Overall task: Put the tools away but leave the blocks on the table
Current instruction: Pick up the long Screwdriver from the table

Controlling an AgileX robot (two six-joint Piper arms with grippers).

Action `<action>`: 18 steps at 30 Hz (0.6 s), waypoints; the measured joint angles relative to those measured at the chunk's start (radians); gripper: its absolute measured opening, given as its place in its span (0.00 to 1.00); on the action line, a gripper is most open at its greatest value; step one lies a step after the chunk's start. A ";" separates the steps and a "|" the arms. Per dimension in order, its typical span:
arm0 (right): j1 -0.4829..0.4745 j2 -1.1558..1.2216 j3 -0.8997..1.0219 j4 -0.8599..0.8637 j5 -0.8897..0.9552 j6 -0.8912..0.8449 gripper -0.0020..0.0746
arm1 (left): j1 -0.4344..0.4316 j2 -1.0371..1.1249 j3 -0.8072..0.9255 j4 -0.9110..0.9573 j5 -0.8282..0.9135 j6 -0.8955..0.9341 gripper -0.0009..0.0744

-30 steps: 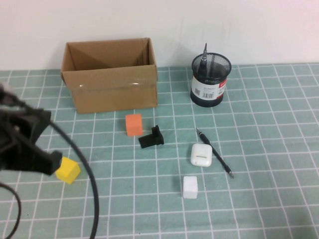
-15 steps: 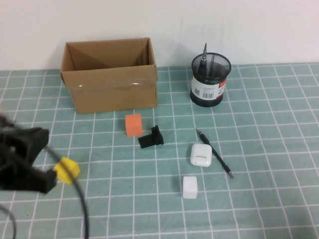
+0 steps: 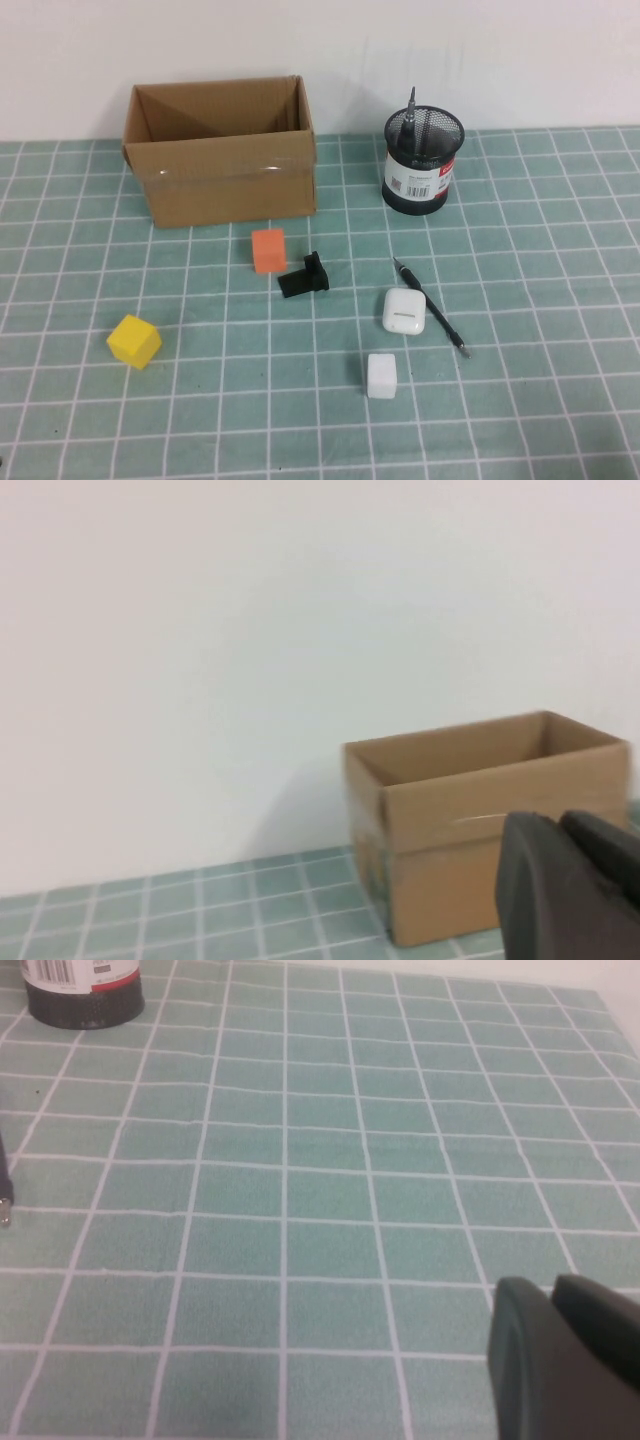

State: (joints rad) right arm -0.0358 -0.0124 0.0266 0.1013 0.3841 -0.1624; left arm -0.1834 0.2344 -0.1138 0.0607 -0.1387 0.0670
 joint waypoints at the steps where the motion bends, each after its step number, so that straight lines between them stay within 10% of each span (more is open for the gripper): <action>1: 0.000 0.000 0.000 0.000 0.000 0.000 0.02 | 0.017 -0.039 0.027 -0.016 -0.002 0.000 0.01; 18: 0.000 0.000 0.000 0.000 0.000 0.000 0.02 | 0.064 -0.243 0.141 -0.044 0.485 -0.030 0.01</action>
State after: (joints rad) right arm -0.0358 -0.0124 0.0266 0.1013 0.3841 -0.1624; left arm -0.1190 -0.0087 0.0268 0.0164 0.3465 0.0368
